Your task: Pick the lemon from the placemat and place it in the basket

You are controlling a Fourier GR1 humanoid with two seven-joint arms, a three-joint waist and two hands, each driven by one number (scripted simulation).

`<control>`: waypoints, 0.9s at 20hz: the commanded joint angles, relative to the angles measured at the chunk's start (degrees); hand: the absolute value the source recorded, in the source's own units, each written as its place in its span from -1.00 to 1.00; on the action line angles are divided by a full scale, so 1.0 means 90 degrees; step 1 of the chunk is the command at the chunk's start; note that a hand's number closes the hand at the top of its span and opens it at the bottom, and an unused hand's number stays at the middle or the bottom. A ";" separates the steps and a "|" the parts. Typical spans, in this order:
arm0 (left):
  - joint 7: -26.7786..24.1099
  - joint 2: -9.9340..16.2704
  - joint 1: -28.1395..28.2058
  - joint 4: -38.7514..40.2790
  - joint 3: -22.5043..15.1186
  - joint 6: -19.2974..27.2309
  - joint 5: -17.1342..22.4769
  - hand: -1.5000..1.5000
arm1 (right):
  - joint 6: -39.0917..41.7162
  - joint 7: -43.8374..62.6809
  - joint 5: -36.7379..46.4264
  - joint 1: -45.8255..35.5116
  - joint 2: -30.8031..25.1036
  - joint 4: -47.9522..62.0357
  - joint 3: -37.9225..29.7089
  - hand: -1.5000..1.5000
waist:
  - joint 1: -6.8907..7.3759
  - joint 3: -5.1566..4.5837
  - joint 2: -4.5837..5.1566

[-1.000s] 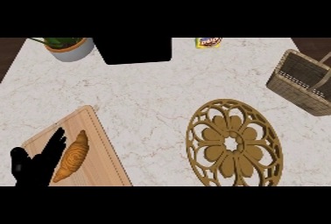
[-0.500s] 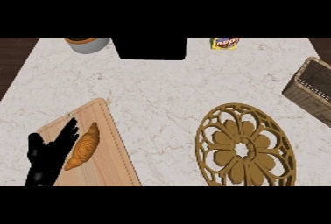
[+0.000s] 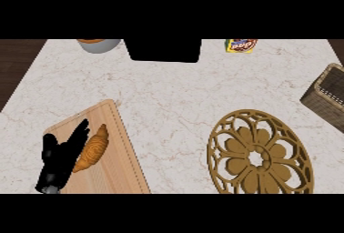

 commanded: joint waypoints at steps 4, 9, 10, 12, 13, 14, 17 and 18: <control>0.0094 -0.0120 0.0004 0.0562 -0.0052 -0.0043 -0.0072 0.00 | 0.0281 0.0011 0.0480 -0.1180 0.0654 0.1142 0.0841 1.00 | 0.0015 -0.0046 0.0055; 0.0419 -0.0131 -0.0300 0.0597 0.0080 0.0059 -0.0048 0.00 | 0.0202 -0.0250 0.1248 -0.1976 0.1225 0.1813 0.1171 1.00 | -0.0021 -0.0043 0.0057; 0.0252 -0.0140 0.0294 0.0181 -0.0049 -0.0067 -0.0019 0.00 | 0.0236 -0.0609 0.1588 -0.1951 0.1298 0.2008 0.1146 1.00 | -0.0011 -0.0038 0.0037; 0.0159 -0.0132 0.0109 0.0421 -0.0014 -0.0097 -0.0021 0.00 | -0.1034 -0.0564 0.2380 -0.1930 0.0971 0.1880 0.1129 1.00 | 0.0035 -0.0040 0.0082; -0.0052 -0.0045 0.0298 0.0444 0.0086 -0.0230 0.0068 0.00 | -0.1169 -0.0674 0.2649 -0.2011 0.1103 0.1780 0.1311 1.00 | 0.0036 -0.0044 0.0062; 0.0042 -0.0112 0.0229 0.0359 -0.0031 -0.0067 -0.0112 0.00 | -0.0894 -0.1281 0.3012 -0.2005 0.0918 0.2014 0.1339 1.00 | 0.0077 -0.0029 0.0095; 0.0383 -0.0024 0.0080 0.0165 0.0090 -0.0195 0.0118 0.00 | -0.0998 -0.2226 0.3751 -0.2000 0.1134 0.2326 0.1661 -1.00 | 0.0091 -0.0019 0.0098; 0.0341 -0.0122 0.0003 0.0151 -0.0022 -0.0015 -0.0089 0.00 | -0.0873 -0.2511 0.3870 -0.2122 0.0976 0.2627 0.1610 -1.00 | 0.0052 -0.0020 0.0093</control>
